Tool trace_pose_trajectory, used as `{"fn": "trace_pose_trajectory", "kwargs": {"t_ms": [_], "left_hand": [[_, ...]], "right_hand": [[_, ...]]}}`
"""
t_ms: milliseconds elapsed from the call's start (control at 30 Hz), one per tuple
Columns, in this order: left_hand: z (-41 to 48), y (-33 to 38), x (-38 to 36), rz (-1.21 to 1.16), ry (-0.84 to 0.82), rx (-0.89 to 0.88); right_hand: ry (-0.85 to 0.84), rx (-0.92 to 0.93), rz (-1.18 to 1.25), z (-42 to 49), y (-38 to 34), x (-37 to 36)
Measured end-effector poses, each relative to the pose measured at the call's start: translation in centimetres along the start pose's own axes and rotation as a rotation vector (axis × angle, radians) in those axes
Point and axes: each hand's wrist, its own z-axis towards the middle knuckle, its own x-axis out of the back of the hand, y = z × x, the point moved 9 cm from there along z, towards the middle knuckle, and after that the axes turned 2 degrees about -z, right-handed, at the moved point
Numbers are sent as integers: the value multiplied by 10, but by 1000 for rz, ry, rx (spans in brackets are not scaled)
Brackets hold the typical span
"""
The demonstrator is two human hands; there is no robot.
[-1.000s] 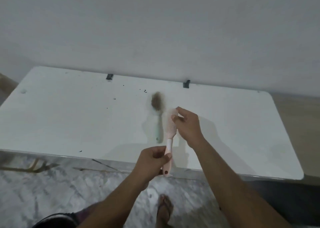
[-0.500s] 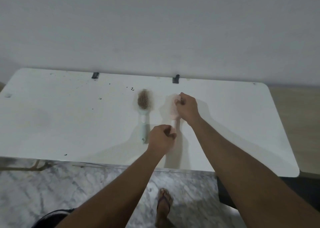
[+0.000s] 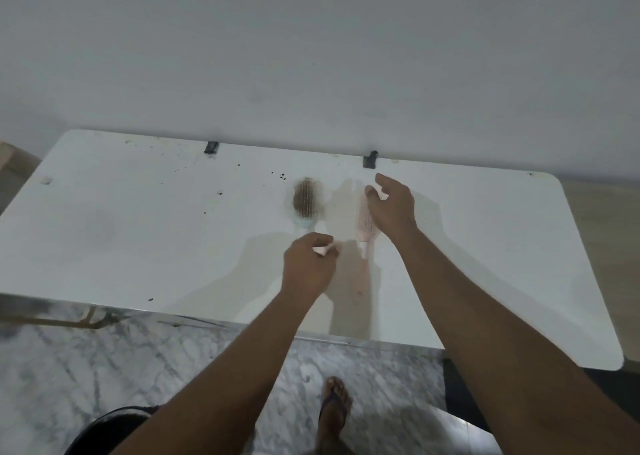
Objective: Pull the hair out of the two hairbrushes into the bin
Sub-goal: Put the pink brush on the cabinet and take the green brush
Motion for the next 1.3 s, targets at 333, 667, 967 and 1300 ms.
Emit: {"fn": "trace_pose_trajectory", "kwargs": {"t_ms": [333, 667, 967, 1300], "left_hand": [[23, -32, 34, 190, -27, 146], [30, -35, 16, 225, -56, 115], [18, -38, 32, -206, -54, 189], [-28, -75, 149, -559, 67, 181]], "right_hand": [[-201, 58, -12, -26, -53, -90], [-196, 25, -57, -27, -53, -102], [-195, 15, 110, -35, -58, -93], [-326, 196, 196, -108, -158, -166]]}}
